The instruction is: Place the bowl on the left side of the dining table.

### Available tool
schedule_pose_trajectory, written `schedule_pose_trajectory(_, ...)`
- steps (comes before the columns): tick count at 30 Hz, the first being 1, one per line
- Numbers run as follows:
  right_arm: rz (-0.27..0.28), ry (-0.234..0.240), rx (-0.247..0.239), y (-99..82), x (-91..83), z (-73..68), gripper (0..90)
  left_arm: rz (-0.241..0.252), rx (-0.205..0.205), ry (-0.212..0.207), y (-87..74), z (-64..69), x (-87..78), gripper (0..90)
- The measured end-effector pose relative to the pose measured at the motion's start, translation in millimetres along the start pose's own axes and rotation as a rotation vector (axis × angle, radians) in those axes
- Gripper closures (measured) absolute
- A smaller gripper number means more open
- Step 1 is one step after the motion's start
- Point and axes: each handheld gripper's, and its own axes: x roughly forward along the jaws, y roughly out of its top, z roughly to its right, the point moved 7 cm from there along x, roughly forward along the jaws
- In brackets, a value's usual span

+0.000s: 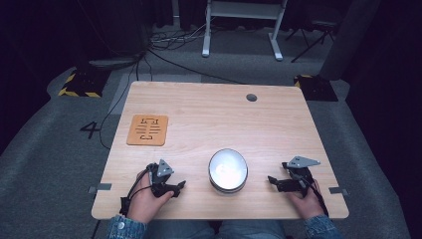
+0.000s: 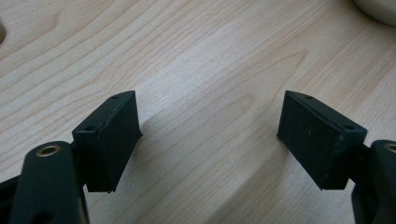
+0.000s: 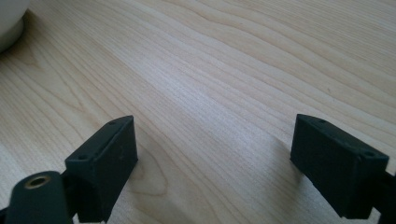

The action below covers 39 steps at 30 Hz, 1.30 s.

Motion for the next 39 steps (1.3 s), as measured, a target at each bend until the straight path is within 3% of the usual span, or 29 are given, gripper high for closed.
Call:
schedule_pose_trajectory(18,0.0,-0.001,-0.001,0.0,0.0,0.1,14.4,-0.004,-0.004,-0.004,-0.3,0.1,-0.4,21.3)
schedule_pose_trajectory(21,0.0,0.0,-0.001,0.0,0.0,0.2,14.4,0.001,0.011,0.0,0.1,0.1,-2.6,27.6)
schedule_pose_trajectory(25,0.0,0.0,-0.001,0.0,0.0,0.1,14.4,-0.043,-0.007,-0.007,4.9,7.0,-10.9,32.6)
schedule_pose_trajectory(27,0.0,0.0,0.0,0.0,0.0,0.0,14.4,-0.048,-0.032,-0.034,9.6,13.5,-16.3,33.1)
schedule_pose_trajectory(32,-0.002,0.0,0.004,-0.1,-0.2,-0.5,14.4,-0.054,-0.043,-0.053,21.1,21.1,-31.3,33.0)
schedule_pose_trajectory(39,-0.001,-0.001,0.003,-0.1,-0.2,-0.5,14.4,-0.022,-0.027,-0.027,35.5,21.8,-46.8,33.4)
